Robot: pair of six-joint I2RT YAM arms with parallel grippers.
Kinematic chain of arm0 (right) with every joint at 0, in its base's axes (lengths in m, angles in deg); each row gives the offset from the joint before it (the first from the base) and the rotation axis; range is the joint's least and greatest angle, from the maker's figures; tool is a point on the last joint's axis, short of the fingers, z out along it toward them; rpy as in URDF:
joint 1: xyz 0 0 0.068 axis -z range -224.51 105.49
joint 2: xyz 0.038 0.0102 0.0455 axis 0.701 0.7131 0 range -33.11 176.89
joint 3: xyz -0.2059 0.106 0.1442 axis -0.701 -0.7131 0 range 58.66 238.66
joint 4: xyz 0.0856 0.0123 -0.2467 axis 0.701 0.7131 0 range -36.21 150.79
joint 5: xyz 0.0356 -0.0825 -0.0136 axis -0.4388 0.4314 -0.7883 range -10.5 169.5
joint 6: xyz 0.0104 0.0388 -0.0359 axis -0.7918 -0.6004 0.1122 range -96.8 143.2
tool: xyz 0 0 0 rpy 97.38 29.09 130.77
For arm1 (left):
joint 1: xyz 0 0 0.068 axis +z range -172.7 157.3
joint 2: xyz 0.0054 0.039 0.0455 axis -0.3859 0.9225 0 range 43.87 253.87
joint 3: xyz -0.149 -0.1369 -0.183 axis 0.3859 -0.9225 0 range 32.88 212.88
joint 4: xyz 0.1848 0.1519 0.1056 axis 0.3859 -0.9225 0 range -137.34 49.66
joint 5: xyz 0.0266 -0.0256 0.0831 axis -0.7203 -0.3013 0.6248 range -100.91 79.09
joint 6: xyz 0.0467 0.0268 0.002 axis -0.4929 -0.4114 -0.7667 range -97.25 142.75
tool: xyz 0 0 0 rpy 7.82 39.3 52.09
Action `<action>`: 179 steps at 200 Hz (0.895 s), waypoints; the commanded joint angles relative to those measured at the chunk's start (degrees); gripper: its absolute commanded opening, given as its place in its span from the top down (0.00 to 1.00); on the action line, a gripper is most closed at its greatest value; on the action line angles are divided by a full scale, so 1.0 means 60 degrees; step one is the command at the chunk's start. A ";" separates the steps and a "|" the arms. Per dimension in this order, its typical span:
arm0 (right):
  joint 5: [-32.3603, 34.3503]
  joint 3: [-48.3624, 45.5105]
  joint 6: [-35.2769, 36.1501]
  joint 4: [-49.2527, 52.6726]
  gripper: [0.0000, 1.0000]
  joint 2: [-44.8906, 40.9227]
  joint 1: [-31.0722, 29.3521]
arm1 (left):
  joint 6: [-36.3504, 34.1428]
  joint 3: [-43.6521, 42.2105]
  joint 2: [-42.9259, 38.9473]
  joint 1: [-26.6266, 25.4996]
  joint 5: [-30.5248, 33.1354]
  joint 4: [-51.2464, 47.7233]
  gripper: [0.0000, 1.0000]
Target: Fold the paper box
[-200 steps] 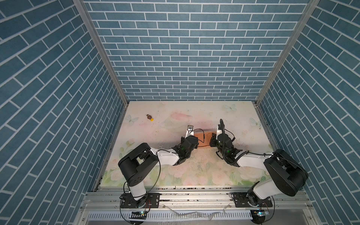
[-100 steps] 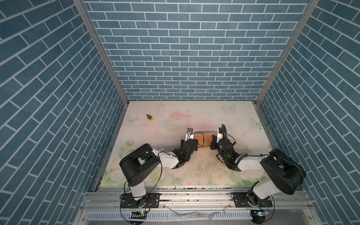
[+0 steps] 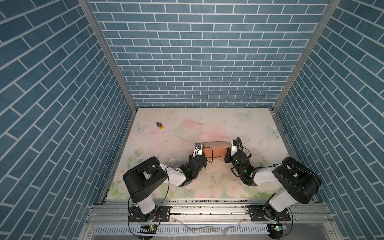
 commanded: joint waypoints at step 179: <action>-0.1169 -0.0459 0.0485 -0.0151 1.00 0.1601 -0.0043 | 0.0048 0.2768 -0.1040 0.1195 -0.1769 -0.4769 0.49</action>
